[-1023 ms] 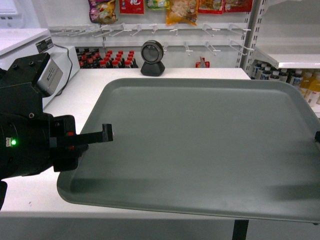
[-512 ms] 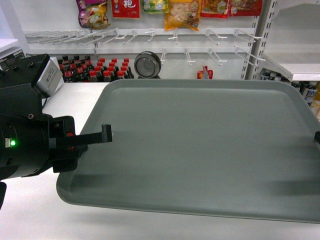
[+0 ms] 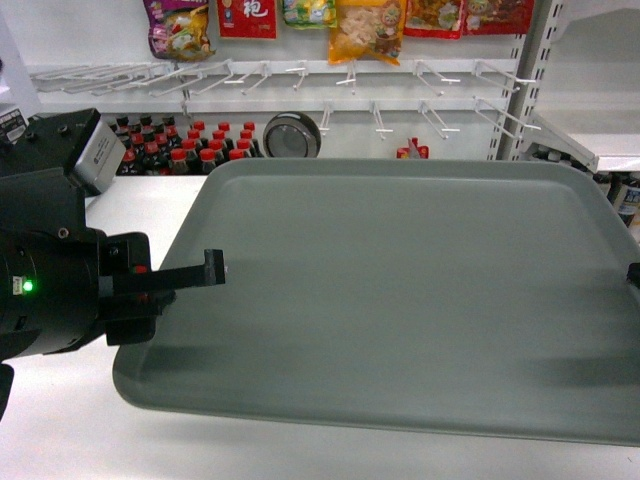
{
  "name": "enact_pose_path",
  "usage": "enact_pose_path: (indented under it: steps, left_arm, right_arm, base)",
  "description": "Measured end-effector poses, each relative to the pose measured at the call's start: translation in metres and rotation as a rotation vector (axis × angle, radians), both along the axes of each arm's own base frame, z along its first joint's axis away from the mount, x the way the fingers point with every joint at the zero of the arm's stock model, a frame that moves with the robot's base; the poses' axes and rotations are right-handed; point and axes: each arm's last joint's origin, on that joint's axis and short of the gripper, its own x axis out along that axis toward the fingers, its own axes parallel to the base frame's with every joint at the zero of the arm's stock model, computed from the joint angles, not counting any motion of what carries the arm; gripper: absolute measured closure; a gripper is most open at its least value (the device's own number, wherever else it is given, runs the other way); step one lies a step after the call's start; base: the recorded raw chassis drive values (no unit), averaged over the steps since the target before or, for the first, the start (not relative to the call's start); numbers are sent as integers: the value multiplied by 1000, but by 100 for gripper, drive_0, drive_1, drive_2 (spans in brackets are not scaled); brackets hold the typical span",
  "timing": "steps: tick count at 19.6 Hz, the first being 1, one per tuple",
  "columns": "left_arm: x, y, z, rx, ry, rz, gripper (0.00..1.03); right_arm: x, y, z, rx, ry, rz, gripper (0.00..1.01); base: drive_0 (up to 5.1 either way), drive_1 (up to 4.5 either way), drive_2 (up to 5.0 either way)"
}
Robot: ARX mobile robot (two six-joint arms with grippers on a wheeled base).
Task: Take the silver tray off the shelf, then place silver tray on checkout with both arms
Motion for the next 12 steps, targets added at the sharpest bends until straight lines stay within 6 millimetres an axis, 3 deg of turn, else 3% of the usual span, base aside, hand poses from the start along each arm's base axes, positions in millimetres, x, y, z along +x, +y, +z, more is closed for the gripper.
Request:
enact_pose_path:
  steps: [3, 7, 12]
  left_arm:
    - [20, -5, 10, 78, 64, 131, 99]
    - [72, 13, 19, -1, 10, 131, 99]
    - [115, 32, -7, -62, 70, 104, 99]
  right_arm:
    - [11, 3, 2, 30, 163, 112, 98]
    - [62, 9, 12, 56, 184, 218, 98]
    - [118, 26, -5, 40, 262, 263, 98]
  base:
    - [0, 0, 0]
    - [0, 0, 0]
    - [0, 0, 0]
